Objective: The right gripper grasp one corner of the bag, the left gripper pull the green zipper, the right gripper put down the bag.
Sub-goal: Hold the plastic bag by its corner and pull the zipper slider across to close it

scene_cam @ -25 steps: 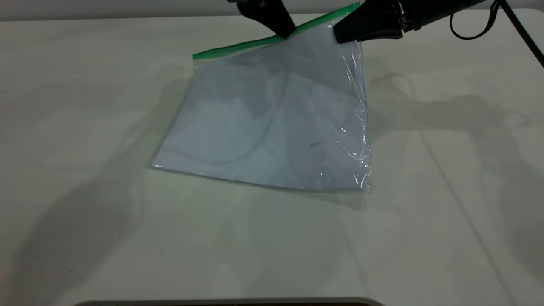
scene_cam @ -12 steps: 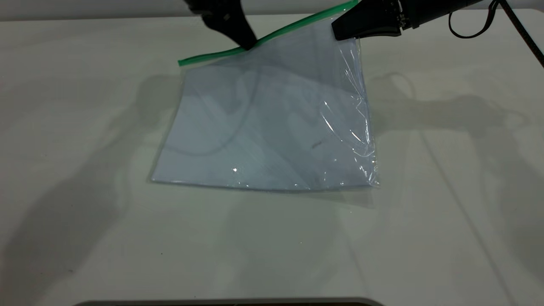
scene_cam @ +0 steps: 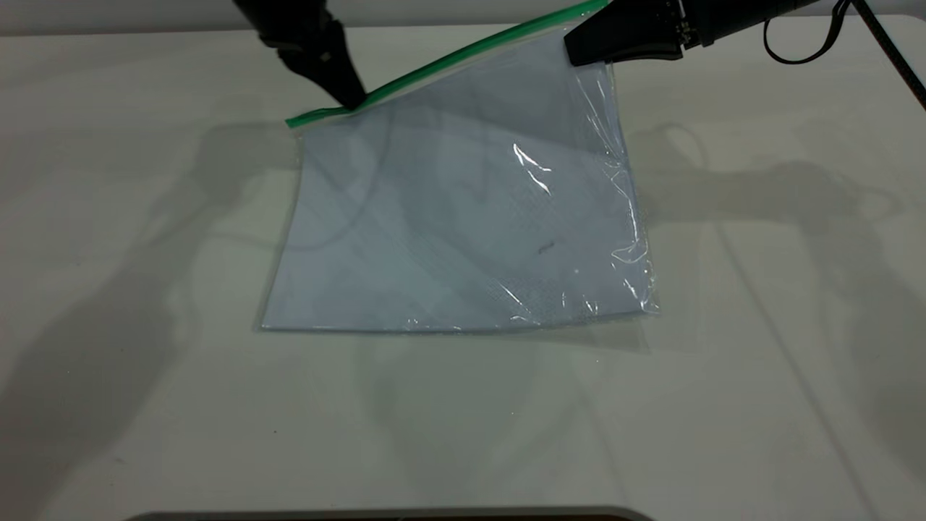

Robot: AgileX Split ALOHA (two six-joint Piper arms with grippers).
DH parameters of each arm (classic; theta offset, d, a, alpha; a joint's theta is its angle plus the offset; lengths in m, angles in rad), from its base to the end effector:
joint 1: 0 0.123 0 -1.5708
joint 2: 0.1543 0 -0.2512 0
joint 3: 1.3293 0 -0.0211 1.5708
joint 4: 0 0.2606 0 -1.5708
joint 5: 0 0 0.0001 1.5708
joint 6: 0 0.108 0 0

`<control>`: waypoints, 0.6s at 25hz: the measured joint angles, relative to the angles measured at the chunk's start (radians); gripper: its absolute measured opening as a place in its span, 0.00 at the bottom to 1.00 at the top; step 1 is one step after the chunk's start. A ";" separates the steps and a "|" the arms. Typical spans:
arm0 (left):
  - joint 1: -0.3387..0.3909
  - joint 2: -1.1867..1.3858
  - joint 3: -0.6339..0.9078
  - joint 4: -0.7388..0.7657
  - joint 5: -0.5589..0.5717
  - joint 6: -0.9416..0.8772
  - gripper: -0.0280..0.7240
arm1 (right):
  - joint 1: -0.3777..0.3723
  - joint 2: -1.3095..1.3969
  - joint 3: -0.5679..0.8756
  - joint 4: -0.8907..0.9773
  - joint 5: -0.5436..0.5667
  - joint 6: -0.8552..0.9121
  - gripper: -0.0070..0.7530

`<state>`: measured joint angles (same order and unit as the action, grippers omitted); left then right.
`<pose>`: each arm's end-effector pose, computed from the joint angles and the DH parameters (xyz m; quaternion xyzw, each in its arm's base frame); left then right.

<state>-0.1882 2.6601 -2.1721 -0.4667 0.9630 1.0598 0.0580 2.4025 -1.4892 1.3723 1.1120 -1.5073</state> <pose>0.4953 -0.1350 0.0245 0.4747 0.8506 -0.1411 0.1766 0.4137 0.1192 0.0363 -0.2672 0.8070 0.4735 0.2305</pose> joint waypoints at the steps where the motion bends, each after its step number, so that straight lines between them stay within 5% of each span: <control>1: 0.008 0.000 0.000 0.020 0.000 -0.010 0.17 | 0.000 0.000 0.000 0.000 0.001 0.000 0.05; 7: 0.058 0.008 0.001 0.145 -0.005 -0.040 0.17 | -0.011 0.000 0.000 -0.003 0.020 0.000 0.05; 15: 0.065 0.012 0.001 0.124 -0.004 -0.056 0.18 | -0.011 0.000 0.000 -0.004 0.020 0.000 0.05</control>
<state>-0.1230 2.6724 -2.1712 -0.3432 0.9590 1.0040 0.0469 2.4025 -1.4892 1.3682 1.1315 -1.5073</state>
